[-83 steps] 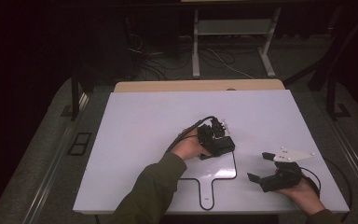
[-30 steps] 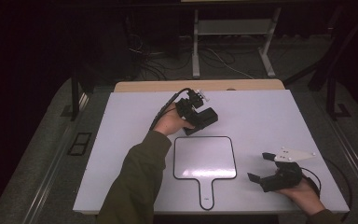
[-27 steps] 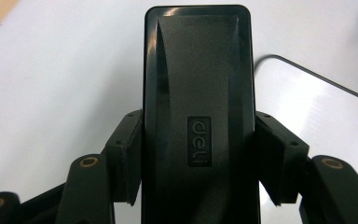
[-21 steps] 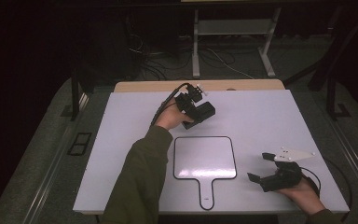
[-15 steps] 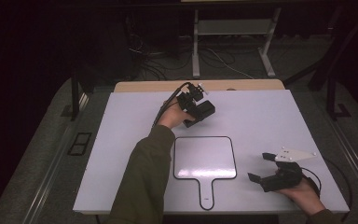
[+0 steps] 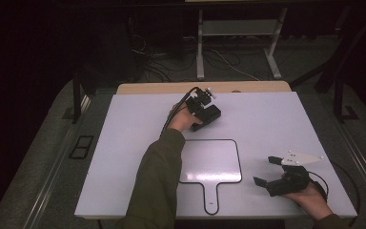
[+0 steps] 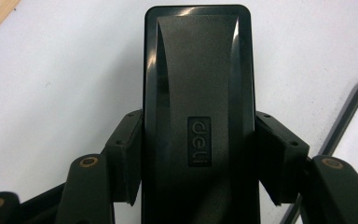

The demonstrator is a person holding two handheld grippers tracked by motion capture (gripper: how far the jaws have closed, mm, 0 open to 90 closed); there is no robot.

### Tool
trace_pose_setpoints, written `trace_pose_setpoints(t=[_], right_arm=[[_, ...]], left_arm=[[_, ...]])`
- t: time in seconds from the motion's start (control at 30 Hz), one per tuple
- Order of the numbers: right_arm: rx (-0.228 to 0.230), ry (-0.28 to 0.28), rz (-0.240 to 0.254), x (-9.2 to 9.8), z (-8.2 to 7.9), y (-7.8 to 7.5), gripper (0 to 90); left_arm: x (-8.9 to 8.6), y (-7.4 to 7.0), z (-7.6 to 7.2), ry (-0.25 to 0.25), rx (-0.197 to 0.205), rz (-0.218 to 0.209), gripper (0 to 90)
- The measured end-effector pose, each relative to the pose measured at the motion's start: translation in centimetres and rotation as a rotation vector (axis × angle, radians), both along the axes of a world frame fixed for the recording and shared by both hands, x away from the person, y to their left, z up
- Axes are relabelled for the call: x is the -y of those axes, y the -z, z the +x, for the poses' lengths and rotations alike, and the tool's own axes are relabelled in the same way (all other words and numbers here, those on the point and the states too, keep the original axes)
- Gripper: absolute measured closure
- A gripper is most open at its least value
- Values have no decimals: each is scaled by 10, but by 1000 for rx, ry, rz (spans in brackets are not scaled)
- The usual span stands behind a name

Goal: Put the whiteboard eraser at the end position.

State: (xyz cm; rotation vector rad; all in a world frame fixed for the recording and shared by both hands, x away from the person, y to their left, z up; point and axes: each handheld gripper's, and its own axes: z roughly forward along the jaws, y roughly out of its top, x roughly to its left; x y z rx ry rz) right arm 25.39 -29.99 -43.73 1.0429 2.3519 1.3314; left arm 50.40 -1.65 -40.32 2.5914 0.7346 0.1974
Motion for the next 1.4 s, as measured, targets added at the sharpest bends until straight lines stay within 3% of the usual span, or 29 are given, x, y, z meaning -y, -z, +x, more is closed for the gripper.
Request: trace_pose_setpoints(t=[0.1, 0.13, 0.37, 0.5, 0.77, 0.9, 1.13, 1.33, 1.4], right_arm=[[-3, 1, 1, 0, 0, 0, 0], [-2, 0, 0, 0, 0, 0, 0], [0, -1, 0, 1, 0, 0, 0], [-1, -1, 2, 1, 0, 0, 0], [-1, -2, 1, 1, 0, 0, 0], [0, 0, 1, 2, 0, 1, 0], [-4, -5, 6, 3, 2, 2, 0], [-10, -7, 18, 3, 7, 5, 0], [-18, -1, 36, 4, 9, 6, 0]], left_arm=[[1, 3, 2, -12, -1, 3, 389], [1, 3, 3, -16, -19, 14, 389], [8, 13, 6, -43, -14, 5, 389], [9, 20, 8, -54, 1, 37, 387], [-1, 16, 10, -70, -9, -74, 370], [-3, 10, 8, -69, 11, -129, 339], [-5, 1, 4, -45, 18, -178, 288], [-14, -3, -4, -13, 53, -224, 260], [-18, -4, -9, -28, 60, -226, 259]])
